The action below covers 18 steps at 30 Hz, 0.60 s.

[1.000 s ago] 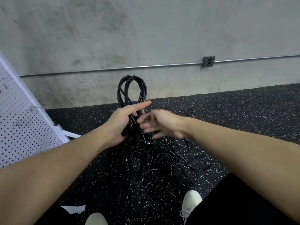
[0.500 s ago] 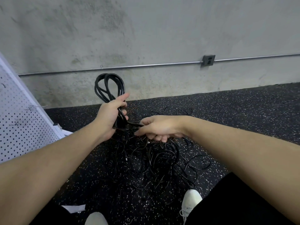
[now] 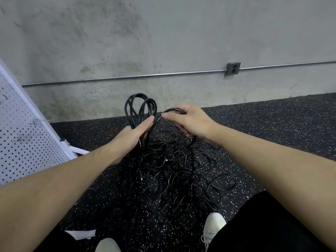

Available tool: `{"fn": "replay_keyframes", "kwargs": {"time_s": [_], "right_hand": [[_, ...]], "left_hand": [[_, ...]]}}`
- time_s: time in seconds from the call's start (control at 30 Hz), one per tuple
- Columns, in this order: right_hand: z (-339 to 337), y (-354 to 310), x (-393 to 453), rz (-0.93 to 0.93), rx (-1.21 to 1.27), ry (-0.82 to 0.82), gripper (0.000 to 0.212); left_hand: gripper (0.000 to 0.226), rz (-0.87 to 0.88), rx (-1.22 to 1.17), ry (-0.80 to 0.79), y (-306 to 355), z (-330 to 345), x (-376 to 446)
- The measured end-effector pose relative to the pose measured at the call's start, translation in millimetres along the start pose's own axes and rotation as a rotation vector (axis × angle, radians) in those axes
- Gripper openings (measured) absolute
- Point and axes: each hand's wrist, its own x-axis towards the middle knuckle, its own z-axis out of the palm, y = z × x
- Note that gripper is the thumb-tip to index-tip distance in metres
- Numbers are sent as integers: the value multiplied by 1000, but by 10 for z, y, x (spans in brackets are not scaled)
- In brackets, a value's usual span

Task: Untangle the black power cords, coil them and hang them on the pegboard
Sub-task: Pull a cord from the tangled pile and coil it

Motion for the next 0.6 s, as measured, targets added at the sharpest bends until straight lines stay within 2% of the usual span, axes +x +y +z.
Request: {"fn": "replay_keyframes", "kwargs": {"time_s": [0.07, 0.17, 0.23, 0.3, 0.4, 0.5, 0.6], "right_hand": [[0, -26, -14, 19, 9, 40, 12], [18, -49, -12, 40, 67, 24, 17], [31, -42, 23, 45, 97, 3, 21], [36, -54, 48, 34, 154, -42, 20], [40, -107, 31, -28, 227, -58, 19], [90, -117, 64, -81, 218, 87, 15], [120, -89, 96, -82, 290, 262, 8]], "left_hand": [[78, 48, 41, -77, 9, 56, 3], [60, 129, 67, -153, -35, 103, 25], [42, 184, 70, -145, -25, 127, 10], [46, 189, 71, -120, -7, 122, 5], [33, 176, 24, -151, 2, 120, -28], [18, 222, -5, -177, 54, 165, -68], [16, 294, -33, -244, 122, 246, -91]]}}
